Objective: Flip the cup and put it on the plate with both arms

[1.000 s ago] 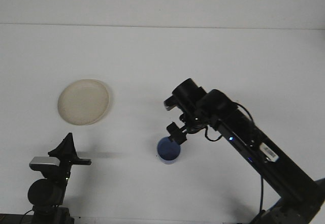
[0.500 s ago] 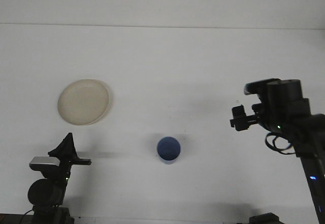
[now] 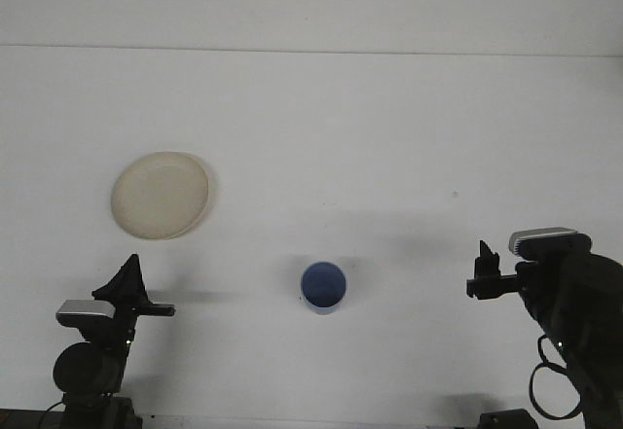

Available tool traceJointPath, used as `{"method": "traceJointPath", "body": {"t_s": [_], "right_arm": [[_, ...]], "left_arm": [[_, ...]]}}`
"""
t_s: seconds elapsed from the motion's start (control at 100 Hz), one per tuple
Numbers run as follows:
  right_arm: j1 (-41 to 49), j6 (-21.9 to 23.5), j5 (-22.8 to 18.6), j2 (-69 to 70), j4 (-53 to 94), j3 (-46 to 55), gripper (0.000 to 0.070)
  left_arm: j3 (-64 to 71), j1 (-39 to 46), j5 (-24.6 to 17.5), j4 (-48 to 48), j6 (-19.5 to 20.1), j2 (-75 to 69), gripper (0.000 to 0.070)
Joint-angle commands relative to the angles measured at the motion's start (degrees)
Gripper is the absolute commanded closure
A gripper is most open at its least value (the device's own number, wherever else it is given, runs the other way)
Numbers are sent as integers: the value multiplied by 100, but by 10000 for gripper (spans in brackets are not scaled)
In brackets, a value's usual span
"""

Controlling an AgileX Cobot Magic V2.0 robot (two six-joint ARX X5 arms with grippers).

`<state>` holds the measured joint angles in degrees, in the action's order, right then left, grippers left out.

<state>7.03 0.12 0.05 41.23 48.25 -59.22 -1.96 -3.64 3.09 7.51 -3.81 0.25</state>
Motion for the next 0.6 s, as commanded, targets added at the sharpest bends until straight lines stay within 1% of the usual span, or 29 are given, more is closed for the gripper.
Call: {"method": "traceJointPath", "body": {"t_s": [0.0,0.18,0.3,0.59], "right_arm": [[9,-138,-2,-175,-503,334,173],[7,-149,11,-761,-1971,1539,174],[7,-146,4,-925,-2441,2011,174],[7,-114,7,-944,-2614,2133,174]], "left_arm": [[114,-2,-9,72,-11,-7,687],[114,-2,-9,72,-9,-7,687],[114,-2,-9,72,-9,-7,687],[114,-2,-9,72,-9,-7,687]]}}
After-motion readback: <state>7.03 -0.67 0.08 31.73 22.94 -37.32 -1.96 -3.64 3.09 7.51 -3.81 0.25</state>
